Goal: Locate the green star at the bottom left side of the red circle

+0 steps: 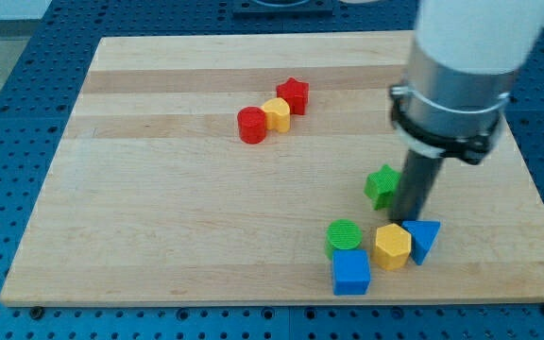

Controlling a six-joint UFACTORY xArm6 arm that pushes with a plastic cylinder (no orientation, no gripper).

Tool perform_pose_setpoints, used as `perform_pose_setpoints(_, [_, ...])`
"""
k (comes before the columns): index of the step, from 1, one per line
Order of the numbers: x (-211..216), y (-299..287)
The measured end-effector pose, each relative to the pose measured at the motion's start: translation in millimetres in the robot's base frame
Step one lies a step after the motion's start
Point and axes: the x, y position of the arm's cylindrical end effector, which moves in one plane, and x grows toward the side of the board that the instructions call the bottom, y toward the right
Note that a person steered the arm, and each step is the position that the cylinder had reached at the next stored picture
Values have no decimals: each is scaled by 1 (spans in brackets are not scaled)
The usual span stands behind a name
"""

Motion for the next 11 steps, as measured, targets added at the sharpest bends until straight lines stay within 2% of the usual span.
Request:
perform_pose_setpoints(1, [-14, 19])
perform_pose_setpoints(2, [-34, -7])
perform_pose_setpoints(4, [-35, -177])
perform_pose_setpoints(5, [-35, -229])
perform_pose_setpoints(7, [-35, -157])
perform_pose_setpoints(8, [-41, -192])
perform_pose_setpoints(9, [-60, -276])
perform_pose_setpoints(10, [-76, -314])
perform_pose_setpoints(11, [-72, -290])
